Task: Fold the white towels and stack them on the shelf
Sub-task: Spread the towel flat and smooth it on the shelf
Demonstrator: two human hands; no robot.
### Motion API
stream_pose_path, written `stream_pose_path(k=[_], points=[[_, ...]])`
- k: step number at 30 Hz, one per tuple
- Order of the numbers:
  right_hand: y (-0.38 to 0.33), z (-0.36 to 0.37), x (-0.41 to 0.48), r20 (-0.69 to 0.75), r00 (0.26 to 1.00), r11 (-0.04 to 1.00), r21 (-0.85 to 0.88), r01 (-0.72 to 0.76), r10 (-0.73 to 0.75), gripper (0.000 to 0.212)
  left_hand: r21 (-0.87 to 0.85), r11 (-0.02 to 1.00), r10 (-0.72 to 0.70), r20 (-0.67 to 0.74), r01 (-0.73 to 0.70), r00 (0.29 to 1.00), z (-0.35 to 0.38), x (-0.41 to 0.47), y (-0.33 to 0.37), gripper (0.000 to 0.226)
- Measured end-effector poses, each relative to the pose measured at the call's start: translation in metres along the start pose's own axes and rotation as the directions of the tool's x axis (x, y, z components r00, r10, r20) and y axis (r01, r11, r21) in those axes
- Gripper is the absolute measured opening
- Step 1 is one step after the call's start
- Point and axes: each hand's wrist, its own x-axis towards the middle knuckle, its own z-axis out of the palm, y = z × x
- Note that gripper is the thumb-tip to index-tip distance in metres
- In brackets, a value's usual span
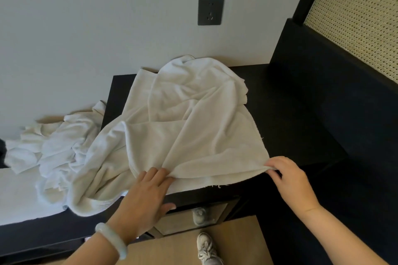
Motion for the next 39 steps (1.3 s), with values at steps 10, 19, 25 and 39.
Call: stream_pose_path(k=[10,19,25,39], points=[[-0.08,-0.154,0.13,-0.335,0.92,0.975,0.02,0.223,-0.203,0.024,-0.509,0.86,-0.164,-0.311,-0.018,0.936,-0.082,0.06,-0.006,0.015],[-0.192,-0.329,0.27,-0.398,0.895,0.964,0.078,0.253,-0.203,0.008,-0.229,0.973,-0.131,-0.658,-0.032,0.741,-0.328,0.149,-0.064,0.032],[-0.245,-0.42,0.303,-0.513,0.856,0.866,0.397,0.303,-0.064,0.006,0.006,0.997,-0.059,-0.654,0.083,0.754,-0.452,0.172,-0.069,0.019],[-0.277,-0.469,0.313,-0.563,0.826,0.667,0.605,0.436,-0.029,0.01,0.023,0.971,-0.123,-0.801,0.236,0.586,-0.579,0.155,-0.082,0.027]])
